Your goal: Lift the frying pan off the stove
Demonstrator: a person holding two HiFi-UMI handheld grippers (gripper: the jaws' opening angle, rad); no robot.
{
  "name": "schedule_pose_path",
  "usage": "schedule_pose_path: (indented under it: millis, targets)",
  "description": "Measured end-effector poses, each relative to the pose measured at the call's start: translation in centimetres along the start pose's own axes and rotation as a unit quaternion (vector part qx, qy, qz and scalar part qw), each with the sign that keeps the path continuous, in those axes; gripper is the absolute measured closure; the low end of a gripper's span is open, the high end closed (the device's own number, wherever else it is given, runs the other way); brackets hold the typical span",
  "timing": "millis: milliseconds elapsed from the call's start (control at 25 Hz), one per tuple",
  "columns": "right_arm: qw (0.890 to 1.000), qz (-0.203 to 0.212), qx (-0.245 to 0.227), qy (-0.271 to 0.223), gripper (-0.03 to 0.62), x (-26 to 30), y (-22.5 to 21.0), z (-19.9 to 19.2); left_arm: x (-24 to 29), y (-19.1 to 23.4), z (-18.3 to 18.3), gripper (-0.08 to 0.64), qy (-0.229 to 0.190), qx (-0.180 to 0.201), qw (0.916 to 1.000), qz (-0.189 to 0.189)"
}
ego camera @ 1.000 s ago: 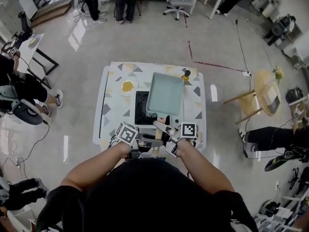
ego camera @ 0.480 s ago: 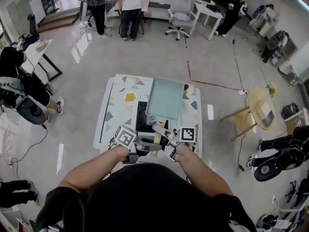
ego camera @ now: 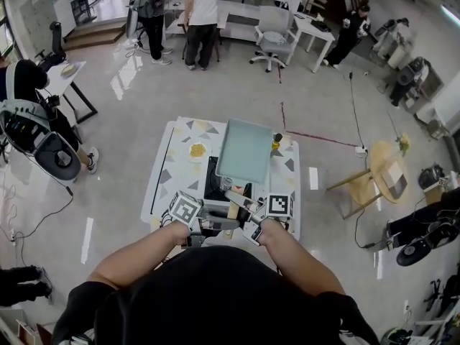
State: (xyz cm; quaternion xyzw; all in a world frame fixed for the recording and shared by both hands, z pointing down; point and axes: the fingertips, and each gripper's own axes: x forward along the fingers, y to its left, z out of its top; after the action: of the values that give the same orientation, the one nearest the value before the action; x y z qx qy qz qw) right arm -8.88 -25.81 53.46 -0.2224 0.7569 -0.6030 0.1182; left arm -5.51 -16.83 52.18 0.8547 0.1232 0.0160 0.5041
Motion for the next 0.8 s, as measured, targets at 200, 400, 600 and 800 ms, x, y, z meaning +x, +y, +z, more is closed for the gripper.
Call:
schedule_pose_path:
  millis: [200, 400, 600, 800]
  targets:
    - [1.000, -0.003, 0.015, 0.005, 0.419, -0.04, 0.10, -0.59, 0.02, -0.29, -0.28, 0.408, -0.001, 0.001, 1.0000, 0.002]
    - [1.000, -0.002, 0.014, 0.005, 0.419, -0.20, 0.00, -0.76, 0.14, -0.32, -0.45, 0.408, -0.004, -0.002, 1.0000, 0.002]
    - [1.000, -0.003, 0.021, 0.002, 0.419, -0.24, -0.06, -0.81, 0.16, -0.22, -0.72, 0.408, -0.003, -0.011, 0.9999, -0.002]
    - [1.000, -0.004, 0.023, 0.002, 0.419, 0.06, -0.40, -0.75, -0.13, 0.11, -0.49, 0.408, -0.002, -0.008, 1.0000, 0.003]
